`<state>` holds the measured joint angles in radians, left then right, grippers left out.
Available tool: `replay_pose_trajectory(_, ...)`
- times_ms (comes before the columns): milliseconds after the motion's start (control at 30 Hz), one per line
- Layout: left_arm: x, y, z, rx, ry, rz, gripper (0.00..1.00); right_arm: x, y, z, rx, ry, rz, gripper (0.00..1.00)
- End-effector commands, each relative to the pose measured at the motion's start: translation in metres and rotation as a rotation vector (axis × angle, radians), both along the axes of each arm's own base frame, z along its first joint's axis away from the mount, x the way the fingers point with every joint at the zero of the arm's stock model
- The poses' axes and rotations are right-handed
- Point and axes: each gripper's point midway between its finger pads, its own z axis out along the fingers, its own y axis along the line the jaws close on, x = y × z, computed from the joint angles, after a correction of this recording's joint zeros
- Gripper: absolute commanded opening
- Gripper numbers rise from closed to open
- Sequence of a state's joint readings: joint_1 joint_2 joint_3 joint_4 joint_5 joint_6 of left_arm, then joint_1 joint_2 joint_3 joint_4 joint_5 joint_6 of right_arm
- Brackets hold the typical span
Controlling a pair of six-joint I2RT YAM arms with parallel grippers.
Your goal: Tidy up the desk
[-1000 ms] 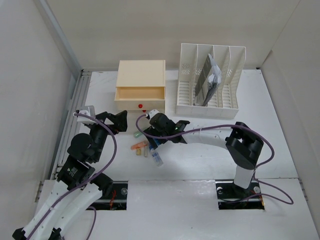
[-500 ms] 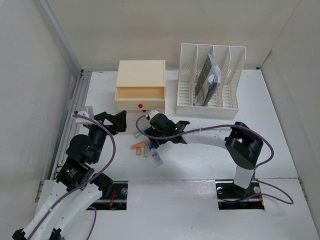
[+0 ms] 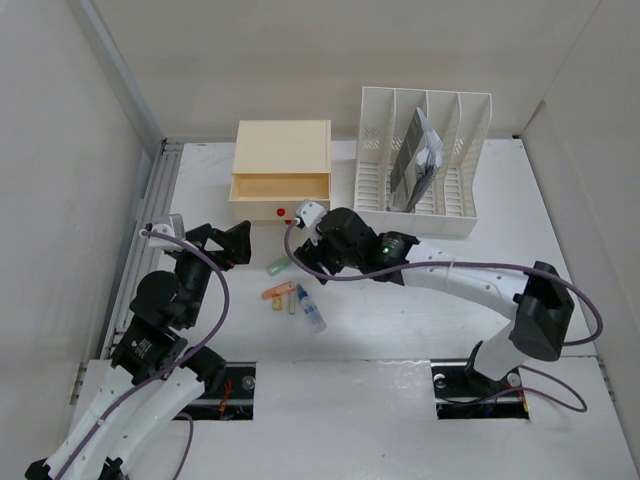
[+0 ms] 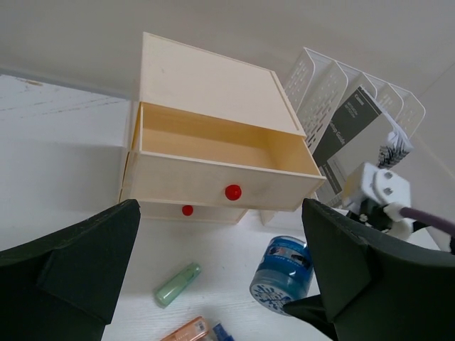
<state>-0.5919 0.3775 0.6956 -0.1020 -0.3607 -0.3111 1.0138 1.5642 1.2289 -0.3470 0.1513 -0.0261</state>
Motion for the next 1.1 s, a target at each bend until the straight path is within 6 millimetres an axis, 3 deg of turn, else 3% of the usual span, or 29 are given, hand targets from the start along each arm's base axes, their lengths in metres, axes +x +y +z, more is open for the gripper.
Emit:
replay_pose_trajectory(0,0.002,0.003,0.01,-0.005,-0.03,0.018,0.97,-0.006,0.022,0.069,0.068,-0.102,0.193,0.0)
replay_pose_trajectory(100,0.002,0.003,0.01,-0.005,-0.03,0.018,0.97,-0.011,0.026,0.1,0.102,-0.138,0.255,0.0)
replay_pose_trajectory(167,0.002,0.003,0.01,-0.005,-0.03,0.018,0.97,-0.01,0.026,0.139,0.157,-0.199,0.253,0.0)
replay_pose_trajectory(200,0.002,0.003,0.01,-0.005,-0.03,0.018,0.97,-0.006,0.026,0.151,0.176,-0.227,0.236,0.0)
replay_pose_trajectory(233,0.002,0.003,0.01,-0.005,-0.03,0.018,0.97,-0.001,0.026,0.179,0.217,-0.272,0.216,0.0)
replay_pose_trajectory(467,-0.003,0.008,0.016,-0.022,-0.054,0.027,0.97,0.036,0.026,0.258,0.339,-0.415,0.006,0.0)
replay_pose_trajectory(633,-0.005,0.009,0.018,-0.028,-0.061,0.027,0.97,0.065,0.031,0.251,0.333,-0.412,-0.155,0.0)
replay_pose_trajectory(1067,-0.007,0.011,0.017,-0.033,-0.069,0.027,0.95,0.109,0.033,0.229,0.509,-0.277,-0.421,0.0)
